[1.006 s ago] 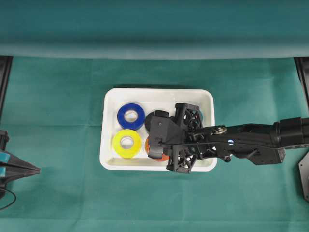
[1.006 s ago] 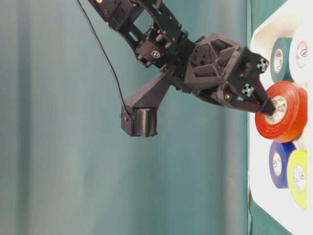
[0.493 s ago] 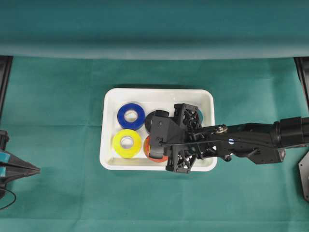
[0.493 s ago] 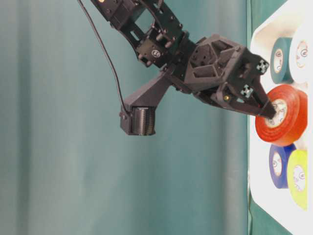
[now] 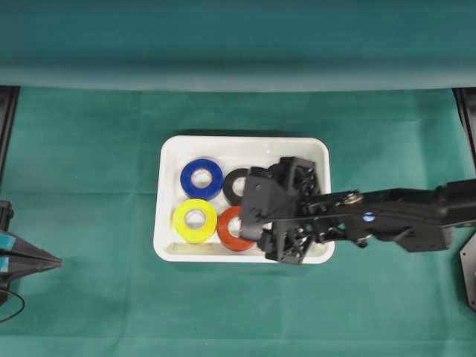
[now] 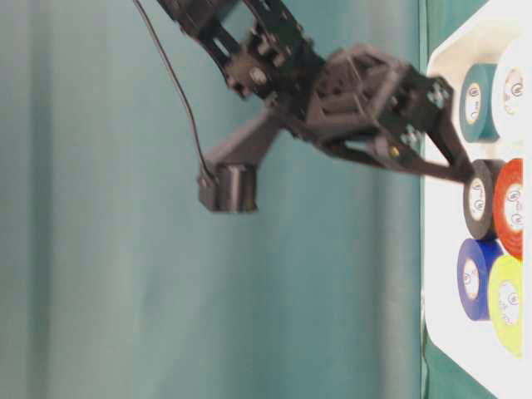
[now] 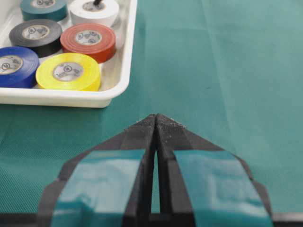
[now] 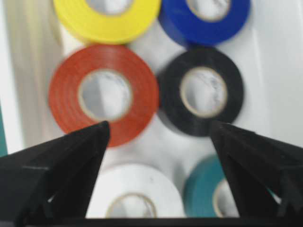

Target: Put the tape into the white case with the right arm.

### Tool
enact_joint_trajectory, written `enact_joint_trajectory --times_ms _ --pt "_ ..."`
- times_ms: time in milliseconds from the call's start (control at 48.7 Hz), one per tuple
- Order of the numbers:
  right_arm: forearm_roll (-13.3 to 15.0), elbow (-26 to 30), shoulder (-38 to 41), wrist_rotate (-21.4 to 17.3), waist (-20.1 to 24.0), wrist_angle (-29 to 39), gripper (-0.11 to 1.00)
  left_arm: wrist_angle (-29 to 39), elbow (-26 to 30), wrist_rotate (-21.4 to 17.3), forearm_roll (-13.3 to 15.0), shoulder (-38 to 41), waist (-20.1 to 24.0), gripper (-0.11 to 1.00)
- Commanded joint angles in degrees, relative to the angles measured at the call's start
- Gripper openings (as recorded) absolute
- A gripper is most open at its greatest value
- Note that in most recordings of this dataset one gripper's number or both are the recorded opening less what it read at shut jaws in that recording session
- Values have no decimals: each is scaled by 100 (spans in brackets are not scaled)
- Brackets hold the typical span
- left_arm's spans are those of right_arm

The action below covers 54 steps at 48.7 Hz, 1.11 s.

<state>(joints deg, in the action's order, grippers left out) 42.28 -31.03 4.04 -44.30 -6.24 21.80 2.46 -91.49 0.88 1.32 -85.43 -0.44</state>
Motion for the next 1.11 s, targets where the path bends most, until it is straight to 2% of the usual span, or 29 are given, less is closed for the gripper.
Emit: enact_joint_trajectory --times_ms 0,185,431,759,903,1088 --pt "-9 -167 -466 -18 9 9 72 -44 79 0 0 105 9 0" --pt "-18 -914 -1134 -70 62 -70 72 -44 79 -9 0 105 9 0" --pt "-18 -1951 -2013 -334 70 -369 72 -44 79 -9 0 105 18 0" --pt "-26 -3393 -3489 -343 88 -1424 72 -35 79 0 0 105 18 0" --pt "-26 -3841 -3876 -343 88 -1723 72 -44 79 0 0 105 18 0" --pt "-26 -4263 -4333 -343 88 -1775 72 -35 79 0 0 105 18 0"
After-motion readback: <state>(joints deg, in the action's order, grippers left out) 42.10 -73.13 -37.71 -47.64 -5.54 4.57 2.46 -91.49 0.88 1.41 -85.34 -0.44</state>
